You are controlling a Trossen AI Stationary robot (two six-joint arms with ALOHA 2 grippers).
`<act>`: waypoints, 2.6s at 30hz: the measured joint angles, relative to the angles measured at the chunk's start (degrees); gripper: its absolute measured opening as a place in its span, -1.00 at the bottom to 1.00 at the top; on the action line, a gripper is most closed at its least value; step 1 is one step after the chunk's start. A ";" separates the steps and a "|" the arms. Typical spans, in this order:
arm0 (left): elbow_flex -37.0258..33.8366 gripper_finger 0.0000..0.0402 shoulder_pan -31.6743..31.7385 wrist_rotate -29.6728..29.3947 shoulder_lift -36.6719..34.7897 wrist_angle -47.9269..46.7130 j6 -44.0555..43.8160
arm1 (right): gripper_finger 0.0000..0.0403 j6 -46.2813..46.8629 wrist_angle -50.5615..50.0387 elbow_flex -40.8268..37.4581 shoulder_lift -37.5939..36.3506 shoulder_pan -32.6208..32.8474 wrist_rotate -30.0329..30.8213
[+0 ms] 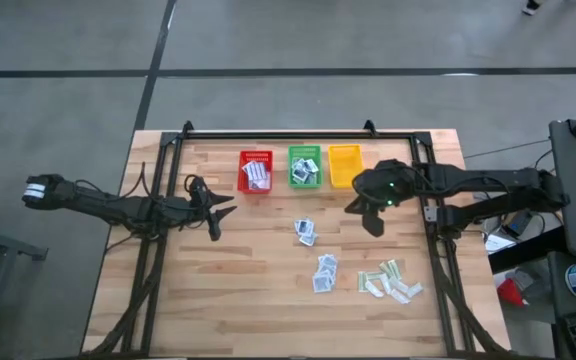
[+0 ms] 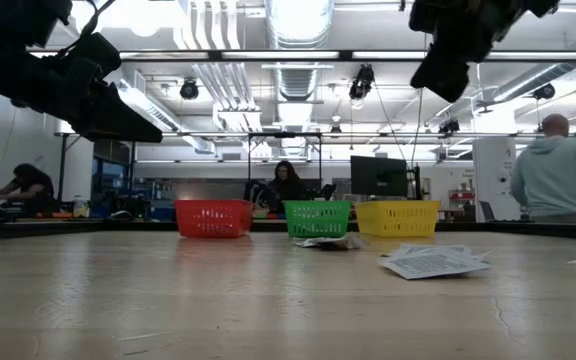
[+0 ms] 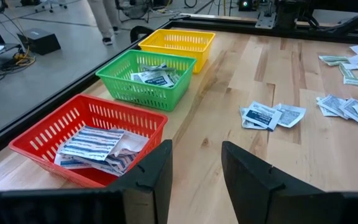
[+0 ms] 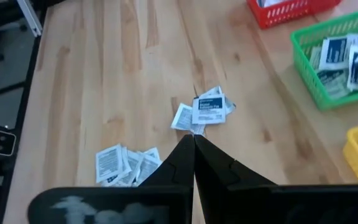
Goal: Pick & Place First Aid Supplies
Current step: Put the alcohol pad into the green basket
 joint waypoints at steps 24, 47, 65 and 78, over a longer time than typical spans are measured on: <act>0.00 -0.34 0.00 0.00 0.00 0.31 -0.02 | -0.96 -0.07 5.60 -7.69 3.31 0.00 -0.43; 0.00 -0.34 -0.02 0.00 0.00 0.15 -0.22 | -0.96 -24.38 0.88 13.48 29.63 0.02 -6.48; 0.00 -0.34 -0.02 0.02 0.00 0.00 -0.26 | -0.89 -33.11 -15.55 32.29 46.33 -0.02 -6.37; 0.00 -0.34 0.00 0.00 0.00 0.00 -0.18 | -0.26 -34.12 -18.29 33.81 46.51 -0.18 -4.70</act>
